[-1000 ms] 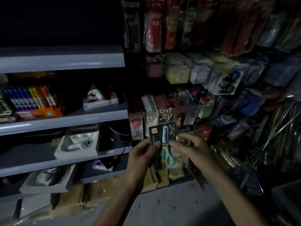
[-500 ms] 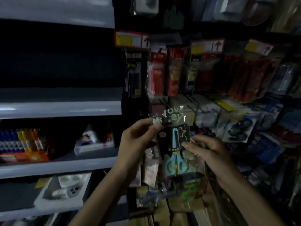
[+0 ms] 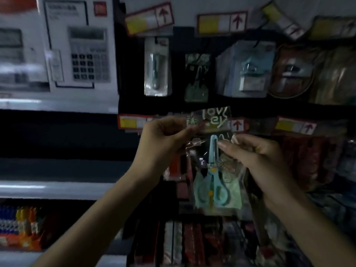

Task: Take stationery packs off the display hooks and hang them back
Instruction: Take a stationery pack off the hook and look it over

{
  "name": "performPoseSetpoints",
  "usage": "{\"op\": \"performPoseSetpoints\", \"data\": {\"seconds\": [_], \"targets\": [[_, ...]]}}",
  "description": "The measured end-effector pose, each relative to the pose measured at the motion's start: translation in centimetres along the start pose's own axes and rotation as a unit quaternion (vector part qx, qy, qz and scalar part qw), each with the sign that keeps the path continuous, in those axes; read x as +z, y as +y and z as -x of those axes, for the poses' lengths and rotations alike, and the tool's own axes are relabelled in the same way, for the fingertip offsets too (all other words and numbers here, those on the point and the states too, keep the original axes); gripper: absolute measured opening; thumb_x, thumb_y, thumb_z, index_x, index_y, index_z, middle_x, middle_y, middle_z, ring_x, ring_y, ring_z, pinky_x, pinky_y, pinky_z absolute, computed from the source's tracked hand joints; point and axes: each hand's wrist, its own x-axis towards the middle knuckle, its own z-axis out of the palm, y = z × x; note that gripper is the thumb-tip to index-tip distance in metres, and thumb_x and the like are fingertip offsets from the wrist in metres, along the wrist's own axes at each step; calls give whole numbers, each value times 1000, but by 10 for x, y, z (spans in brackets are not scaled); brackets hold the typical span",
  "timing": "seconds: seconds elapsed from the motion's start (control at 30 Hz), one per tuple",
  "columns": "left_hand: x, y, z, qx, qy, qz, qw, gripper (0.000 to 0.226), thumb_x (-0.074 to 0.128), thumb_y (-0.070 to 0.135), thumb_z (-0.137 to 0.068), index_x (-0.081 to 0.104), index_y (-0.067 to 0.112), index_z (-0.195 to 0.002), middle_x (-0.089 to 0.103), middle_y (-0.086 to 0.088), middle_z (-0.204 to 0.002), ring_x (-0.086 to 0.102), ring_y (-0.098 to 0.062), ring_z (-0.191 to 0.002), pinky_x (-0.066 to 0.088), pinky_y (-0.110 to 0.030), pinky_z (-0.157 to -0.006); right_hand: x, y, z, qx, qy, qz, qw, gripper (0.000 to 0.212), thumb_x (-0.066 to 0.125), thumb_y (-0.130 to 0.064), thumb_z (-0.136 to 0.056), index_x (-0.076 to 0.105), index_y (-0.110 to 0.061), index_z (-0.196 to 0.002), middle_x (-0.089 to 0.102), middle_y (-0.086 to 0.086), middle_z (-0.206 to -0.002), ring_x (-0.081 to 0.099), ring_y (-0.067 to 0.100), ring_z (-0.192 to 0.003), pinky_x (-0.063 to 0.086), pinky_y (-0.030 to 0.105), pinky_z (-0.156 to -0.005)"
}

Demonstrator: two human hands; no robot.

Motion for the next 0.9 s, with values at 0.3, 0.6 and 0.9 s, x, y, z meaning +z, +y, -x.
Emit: {"op": "performPoseSetpoints", "data": {"seconds": [0.3,0.6,0.9], "targets": [[10,43,-48,94,19,-130,987,10,72,21,-93,75,17,-102,79,2,-90,76,-14,-84,64,-37,-78,-26,-19,-55,-25,13,-43,999,25,76,-28,-89,73,-4,-82,71,17,-79,66,18,-76,44,33,-73],[10,72,-109,390,138,-546,728,35,71,31,-96,63,22,-129,71,0,-111,69,-18,-86,48,-27,-60,-43,-51,-83,0,21,-43,999,30,79,-23,-85,76,-42,-62,73,-20,-69,69,-5,-65,51,35,-80],[7,97,-164,482,144,-653,566,54,79,27,-89,60,13,-138,66,-10,-130,66,-30,-106,50,-42,-85,-30,-60,-117,36,10,-77,996,10,73,-11,-89,81,-11,-96,80,7,-89,77,21,-80,58,28,-64]]}}
